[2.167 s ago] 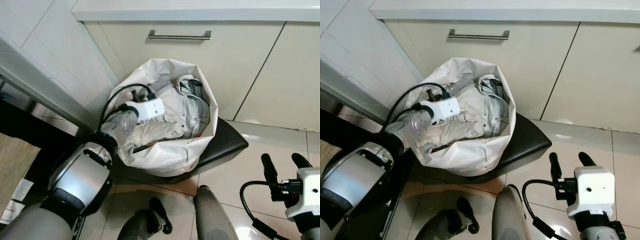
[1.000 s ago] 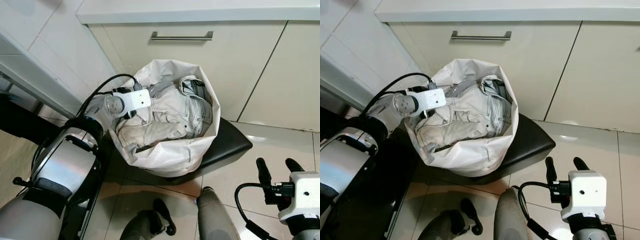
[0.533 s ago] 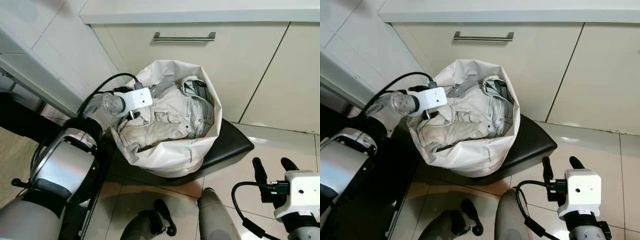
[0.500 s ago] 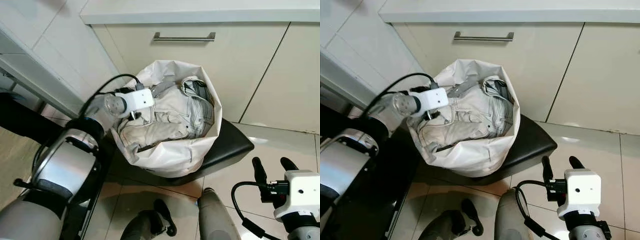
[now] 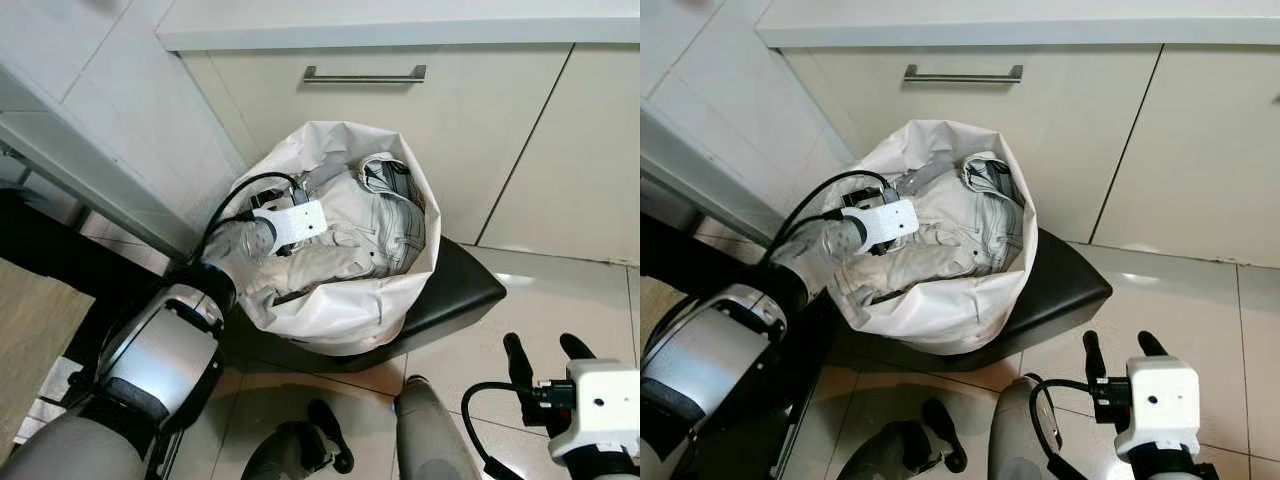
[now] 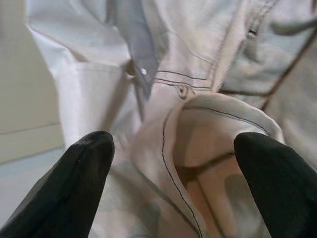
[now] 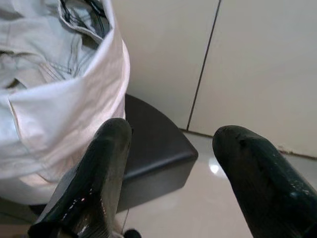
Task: Clothes washing
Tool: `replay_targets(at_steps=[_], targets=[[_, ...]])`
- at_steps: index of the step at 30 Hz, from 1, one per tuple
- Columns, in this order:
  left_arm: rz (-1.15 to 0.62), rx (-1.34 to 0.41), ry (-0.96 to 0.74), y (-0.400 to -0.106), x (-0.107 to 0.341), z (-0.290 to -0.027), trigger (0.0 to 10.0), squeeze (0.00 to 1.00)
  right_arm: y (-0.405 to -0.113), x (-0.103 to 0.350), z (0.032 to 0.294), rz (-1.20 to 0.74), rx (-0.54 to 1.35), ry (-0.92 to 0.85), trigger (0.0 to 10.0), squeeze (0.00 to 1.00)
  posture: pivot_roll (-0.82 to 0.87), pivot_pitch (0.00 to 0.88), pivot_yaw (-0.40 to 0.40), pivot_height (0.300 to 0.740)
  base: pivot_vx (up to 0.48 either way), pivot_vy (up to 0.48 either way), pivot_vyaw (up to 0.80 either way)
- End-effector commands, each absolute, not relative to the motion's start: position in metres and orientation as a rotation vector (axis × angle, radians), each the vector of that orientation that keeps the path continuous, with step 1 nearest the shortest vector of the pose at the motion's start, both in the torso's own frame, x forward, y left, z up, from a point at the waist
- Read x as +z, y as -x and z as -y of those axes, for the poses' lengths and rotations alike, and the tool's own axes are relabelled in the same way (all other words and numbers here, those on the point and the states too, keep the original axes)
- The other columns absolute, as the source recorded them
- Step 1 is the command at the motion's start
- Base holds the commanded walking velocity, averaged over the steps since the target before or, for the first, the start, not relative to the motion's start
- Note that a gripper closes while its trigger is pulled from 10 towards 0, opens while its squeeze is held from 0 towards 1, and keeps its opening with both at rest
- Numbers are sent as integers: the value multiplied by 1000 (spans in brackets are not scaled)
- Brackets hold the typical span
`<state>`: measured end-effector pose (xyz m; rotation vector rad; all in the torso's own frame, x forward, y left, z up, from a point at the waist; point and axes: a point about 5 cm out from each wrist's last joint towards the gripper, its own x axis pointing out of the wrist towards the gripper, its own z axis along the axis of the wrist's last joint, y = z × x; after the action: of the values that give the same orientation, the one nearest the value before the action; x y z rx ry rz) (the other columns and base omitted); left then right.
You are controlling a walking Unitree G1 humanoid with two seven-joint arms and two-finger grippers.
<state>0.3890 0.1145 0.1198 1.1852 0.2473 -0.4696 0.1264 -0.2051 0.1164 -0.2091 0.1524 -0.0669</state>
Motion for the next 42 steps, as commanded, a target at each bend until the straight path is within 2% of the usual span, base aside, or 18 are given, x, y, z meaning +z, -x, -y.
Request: replay_targets(at_steps=[1,5,6,7,16,22,30,34,42], targets=[[-271,-426,-1237,-385,108,-126,10000,0,-122,119,202,-145,-62,204,10000,0,-569,288,267,726,0,0,0],[-268,-439,-1327,-378,96,-127,10000,0,-118,119,202,-154,-71,206,10000,0,-573,305,270,726,0,0,0],[-272,-446,-1342,-376,93,-127,7098,0,-117,119,202,-156,-73,206,10000,0,-573,308,271,726,0,0,0],[-275,-450,-1359,-374,89,-127,0,0,-116,119,202,-157,-74,206,10000,0,-574,312,272,726,0,0,0],[-317,-459,-1436,-364,70,-134,0,0,-117,120,200,-155,-80,200,10000,0,-568,318,274,726,0,0,0],[-361,-415,-1324,-363,69,-133,0,0,-124,130,179,-105,72,141,10000,0,-562,312,259,726,0,0,0],[-343,-389,-1250,-370,81,-128,0,0,-130,128,187,-107,56,167,10000,0,-555,298,256,726,0,0,0],[-367,-360,-1121,-372,83,-125,0,0,-131,127,184,-110,65,167,10000,0,-553,296,255,726,0,0,0],[-287,-268,-1057,-381,101,-125,0,0,-133,126,187,-113,58,177,10000,0,-556,291,259,726,0,0,0]])
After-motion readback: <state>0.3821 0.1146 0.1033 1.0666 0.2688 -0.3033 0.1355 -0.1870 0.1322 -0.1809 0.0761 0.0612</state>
